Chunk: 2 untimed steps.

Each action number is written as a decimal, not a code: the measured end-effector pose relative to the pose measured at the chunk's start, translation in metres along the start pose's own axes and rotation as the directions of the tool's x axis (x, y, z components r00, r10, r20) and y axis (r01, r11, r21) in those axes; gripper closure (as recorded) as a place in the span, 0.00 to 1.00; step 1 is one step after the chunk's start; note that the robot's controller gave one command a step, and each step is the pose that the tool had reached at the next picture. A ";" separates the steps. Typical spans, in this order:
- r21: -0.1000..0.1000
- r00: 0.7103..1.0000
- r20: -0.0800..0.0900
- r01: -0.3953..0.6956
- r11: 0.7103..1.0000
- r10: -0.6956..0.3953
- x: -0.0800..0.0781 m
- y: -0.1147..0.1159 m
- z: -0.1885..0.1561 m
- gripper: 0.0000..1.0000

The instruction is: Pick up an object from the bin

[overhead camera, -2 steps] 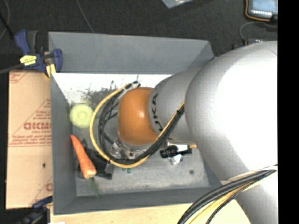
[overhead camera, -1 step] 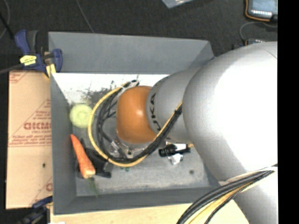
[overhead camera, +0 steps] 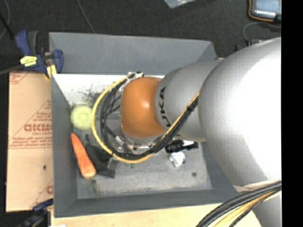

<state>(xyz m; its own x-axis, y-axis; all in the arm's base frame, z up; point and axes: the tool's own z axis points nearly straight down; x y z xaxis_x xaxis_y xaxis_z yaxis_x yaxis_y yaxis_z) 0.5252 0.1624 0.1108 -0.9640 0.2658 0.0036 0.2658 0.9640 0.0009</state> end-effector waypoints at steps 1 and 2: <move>-0.007 1.000 0.011 -0.001 1.000 0.001 -0.005 0.002 -0.041 1.00; -0.002 1.000 0.004 -0.022 1.000 0.022 -0.009 0.008 -0.052 1.00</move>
Offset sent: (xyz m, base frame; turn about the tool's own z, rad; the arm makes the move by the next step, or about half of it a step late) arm 0.0120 0.0079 0.0543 0.0290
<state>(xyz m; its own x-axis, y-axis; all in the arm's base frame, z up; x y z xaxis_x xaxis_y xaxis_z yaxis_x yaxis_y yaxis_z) 0.5366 0.1678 0.1628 -0.9581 0.2865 0.0000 0.2865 0.9581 0.0029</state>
